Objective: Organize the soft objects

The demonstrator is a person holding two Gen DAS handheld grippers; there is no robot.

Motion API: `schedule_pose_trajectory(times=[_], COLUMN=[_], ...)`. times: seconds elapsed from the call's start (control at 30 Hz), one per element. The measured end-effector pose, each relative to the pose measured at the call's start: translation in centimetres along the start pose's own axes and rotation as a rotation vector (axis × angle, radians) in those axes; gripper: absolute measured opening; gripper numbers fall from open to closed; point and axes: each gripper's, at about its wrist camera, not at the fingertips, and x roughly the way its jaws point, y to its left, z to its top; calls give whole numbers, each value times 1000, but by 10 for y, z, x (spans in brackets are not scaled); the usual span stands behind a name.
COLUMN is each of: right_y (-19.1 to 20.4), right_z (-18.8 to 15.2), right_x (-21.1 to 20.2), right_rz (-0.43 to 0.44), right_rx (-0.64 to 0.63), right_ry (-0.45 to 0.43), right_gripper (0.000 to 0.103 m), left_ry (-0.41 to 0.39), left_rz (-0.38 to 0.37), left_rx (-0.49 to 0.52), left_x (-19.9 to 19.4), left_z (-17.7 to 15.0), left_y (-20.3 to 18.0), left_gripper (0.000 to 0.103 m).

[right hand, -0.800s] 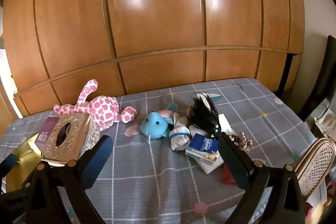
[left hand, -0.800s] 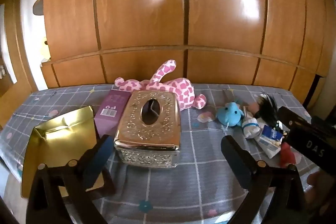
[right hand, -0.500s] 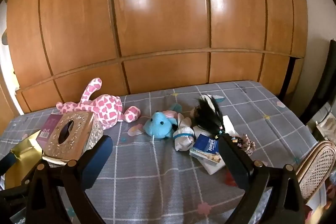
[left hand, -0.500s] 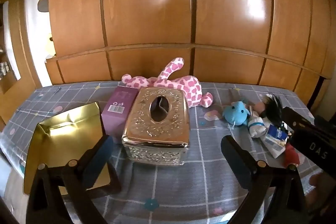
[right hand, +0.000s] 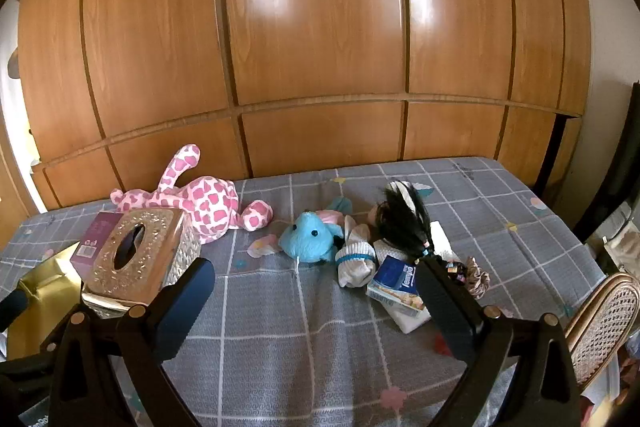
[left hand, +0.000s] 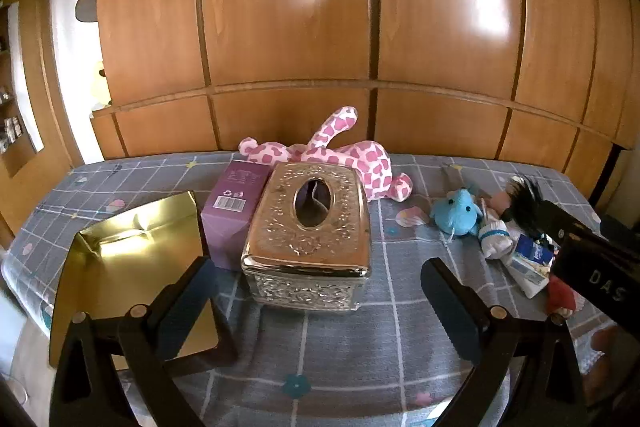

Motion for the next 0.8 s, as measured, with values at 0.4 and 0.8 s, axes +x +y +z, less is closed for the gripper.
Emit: schedule_pose_trajectory(times=[0.4, 0.8], right_y=[2, -12], right_z=[-2, 1], right_x=[3, 9], right_rz=[-3, -27], right_rx=[-6, 10], right_ry=[4, 7], right_gripper=[102, 102], left_ry=[15, 24], left_rz=[5, 7], left_rx=[-4, 6], left_x=[2, 4], left_z=[-2, -4], left_y=[4, 1], left_gripper=[103, 103])
